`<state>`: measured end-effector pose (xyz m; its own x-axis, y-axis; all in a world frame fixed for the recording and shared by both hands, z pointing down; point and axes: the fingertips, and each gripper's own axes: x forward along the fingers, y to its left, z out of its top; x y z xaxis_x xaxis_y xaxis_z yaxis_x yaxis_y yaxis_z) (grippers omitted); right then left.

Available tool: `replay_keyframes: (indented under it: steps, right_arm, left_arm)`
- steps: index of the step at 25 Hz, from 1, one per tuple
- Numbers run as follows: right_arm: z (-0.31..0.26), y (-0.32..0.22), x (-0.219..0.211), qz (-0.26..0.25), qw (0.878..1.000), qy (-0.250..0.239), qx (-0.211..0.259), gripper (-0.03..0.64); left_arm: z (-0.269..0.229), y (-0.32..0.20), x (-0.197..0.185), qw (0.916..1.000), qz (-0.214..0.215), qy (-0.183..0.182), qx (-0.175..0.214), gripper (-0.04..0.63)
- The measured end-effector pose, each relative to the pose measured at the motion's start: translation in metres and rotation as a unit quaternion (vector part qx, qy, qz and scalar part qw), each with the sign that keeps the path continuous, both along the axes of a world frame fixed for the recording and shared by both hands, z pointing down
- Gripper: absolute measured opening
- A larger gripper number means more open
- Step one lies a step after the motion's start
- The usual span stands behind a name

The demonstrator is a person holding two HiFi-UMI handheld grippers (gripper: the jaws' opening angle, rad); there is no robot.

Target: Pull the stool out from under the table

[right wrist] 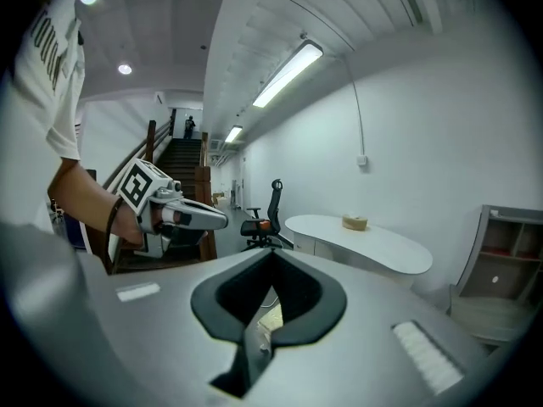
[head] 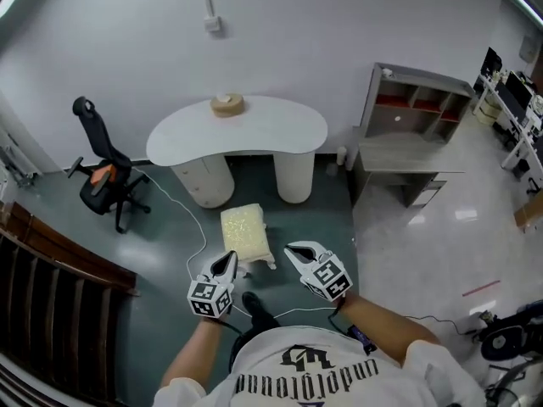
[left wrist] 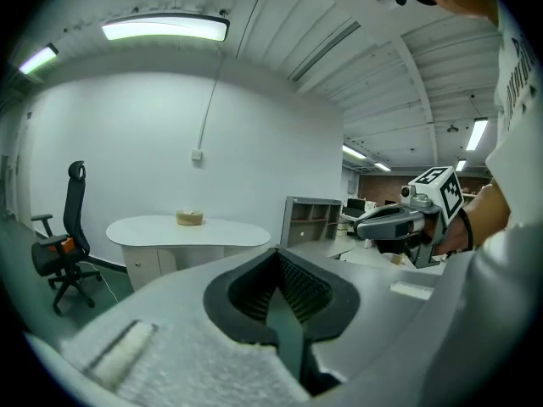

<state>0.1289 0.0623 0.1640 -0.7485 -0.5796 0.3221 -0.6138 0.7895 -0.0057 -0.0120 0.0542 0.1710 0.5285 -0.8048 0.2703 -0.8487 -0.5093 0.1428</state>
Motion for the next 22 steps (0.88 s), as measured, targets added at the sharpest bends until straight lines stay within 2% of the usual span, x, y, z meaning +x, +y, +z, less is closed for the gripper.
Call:
replay_keyframes:
  steps: [5,9,14,18,22]
  right_arm:
    - [-0.023,0.028,0.017,-0.001,1.0,-0.01,0.012,0.0]
    - [-0.032,0.05,0.026,-0.004,1.0,-0.016,0.013,0.0]
    - [-0.042,0.08,0.026,-0.009,1.0,-0.023,0.015,0.001]
    - [-0.046,0.098,0.025,0.001,1.0,-0.024,0.018,0.001]
    - [-0.044,0.116,0.02,0.019,0.999,-0.022,0.017,0.001]
  left_arm:
    - [-0.033,0.026,0.022,0.9994,0.019,-0.013,0.024,0.008]
    - [-0.054,0.055,0.031,0.999,0.027,-0.009,0.034,0.008]
    - [-0.059,0.097,0.022,0.9989,0.041,-0.002,0.022,0.008]
    - [-0.061,0.105,0.015,0.9987,0.048,0.006,0.018,0.008]
    - [-0.062,0.115,0.015,0.9966,0.079,-0.004,0.023,0.008]
